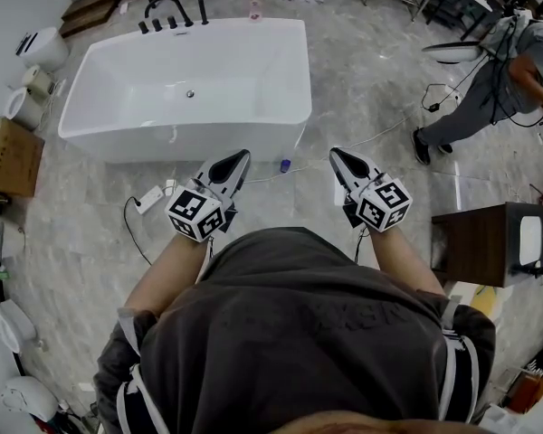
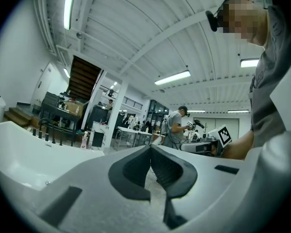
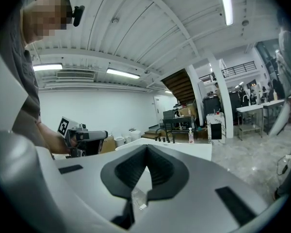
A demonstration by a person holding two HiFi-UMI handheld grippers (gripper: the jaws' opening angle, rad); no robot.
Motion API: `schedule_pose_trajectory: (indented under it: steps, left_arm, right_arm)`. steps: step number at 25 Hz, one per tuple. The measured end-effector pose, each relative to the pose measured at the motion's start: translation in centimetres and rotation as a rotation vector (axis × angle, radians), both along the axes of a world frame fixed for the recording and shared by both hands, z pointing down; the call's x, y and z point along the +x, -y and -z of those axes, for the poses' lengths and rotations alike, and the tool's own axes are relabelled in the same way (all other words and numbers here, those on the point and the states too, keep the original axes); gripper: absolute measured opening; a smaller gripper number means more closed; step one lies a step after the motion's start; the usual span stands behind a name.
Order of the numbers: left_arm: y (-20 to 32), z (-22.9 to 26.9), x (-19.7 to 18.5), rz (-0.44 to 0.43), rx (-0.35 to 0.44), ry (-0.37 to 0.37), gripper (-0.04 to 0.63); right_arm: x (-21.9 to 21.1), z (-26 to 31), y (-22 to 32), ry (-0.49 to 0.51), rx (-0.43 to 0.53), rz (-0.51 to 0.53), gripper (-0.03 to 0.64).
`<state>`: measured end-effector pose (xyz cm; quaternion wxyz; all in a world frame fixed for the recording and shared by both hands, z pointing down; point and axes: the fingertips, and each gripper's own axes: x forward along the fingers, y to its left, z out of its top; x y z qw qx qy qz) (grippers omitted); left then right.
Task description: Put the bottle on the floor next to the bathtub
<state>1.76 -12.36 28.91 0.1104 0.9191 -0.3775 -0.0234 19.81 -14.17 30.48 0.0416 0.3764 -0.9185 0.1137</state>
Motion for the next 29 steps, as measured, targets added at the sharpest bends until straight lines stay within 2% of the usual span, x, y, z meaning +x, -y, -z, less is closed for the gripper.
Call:
schedule_pose_trajectory:
  steps: [11,29]
  left_arm:
    - [-0.1,0.1,0.0,-0.003,0.002,0.002,0.0]
    - [0.1,-0.2,-0.9,0.021,-0.002,-0.014,0.0]
  right_arm:
    - [-0.7,0.1,-0.5,-0.059,0.019,0.05,-0.009]
    - [-1.4,-0.2,-0.7,-0.082,0.025,0.081,-0.009]
